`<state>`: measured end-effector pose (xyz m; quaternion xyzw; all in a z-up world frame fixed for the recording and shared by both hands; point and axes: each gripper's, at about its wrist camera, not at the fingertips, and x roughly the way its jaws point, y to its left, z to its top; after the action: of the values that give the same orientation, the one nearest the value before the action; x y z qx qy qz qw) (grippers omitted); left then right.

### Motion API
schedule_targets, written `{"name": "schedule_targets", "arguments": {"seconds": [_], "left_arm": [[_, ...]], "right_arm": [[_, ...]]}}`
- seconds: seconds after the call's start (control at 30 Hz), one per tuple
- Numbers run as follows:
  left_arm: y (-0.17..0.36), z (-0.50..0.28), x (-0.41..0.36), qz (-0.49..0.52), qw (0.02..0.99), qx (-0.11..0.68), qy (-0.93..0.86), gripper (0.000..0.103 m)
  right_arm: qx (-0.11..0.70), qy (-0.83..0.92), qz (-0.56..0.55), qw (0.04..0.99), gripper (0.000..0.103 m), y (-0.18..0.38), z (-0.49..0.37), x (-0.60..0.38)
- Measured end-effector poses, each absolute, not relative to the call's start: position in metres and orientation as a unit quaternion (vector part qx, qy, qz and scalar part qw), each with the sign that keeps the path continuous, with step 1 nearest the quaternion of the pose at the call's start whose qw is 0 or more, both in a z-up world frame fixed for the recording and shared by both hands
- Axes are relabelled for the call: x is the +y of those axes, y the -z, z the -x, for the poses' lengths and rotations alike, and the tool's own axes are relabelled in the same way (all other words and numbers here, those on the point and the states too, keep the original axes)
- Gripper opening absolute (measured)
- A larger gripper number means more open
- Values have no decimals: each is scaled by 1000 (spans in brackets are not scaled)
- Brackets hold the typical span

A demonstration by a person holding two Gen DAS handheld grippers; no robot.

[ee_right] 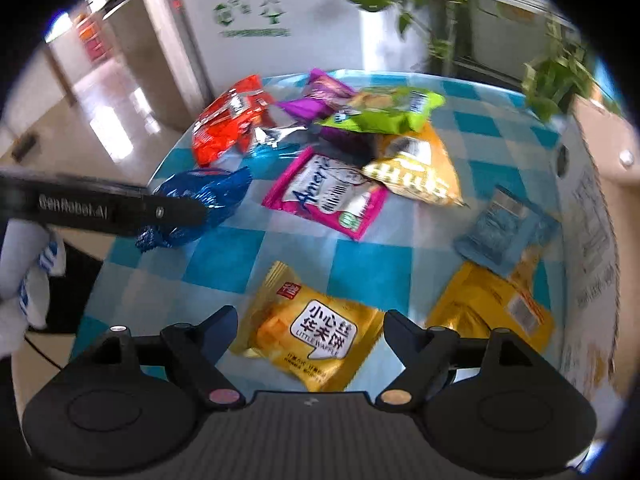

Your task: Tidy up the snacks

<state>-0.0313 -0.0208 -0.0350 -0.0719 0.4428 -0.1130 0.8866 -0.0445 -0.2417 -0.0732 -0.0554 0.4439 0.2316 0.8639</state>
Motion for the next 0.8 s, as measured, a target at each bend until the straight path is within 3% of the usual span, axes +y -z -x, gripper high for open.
{"name": "schedule_targets", "arguments": {"seconds": [0.13, 0.63, 0.8], "left_arm": [[28, 36, -33, 42, 891, 428, 148, 93], [42, 35, -45, -71, 876, 435, 195, 93], [51, 31, -59, -140, 854, 445, 228, 93]], "right_arm": [[423, -261, 94, 863, 85, 79, 44, -232], [444, -303, 135, 832, 85, 75, 73, -230], [421, -307, 156, 839, 90, 73, 74, -231]]}}
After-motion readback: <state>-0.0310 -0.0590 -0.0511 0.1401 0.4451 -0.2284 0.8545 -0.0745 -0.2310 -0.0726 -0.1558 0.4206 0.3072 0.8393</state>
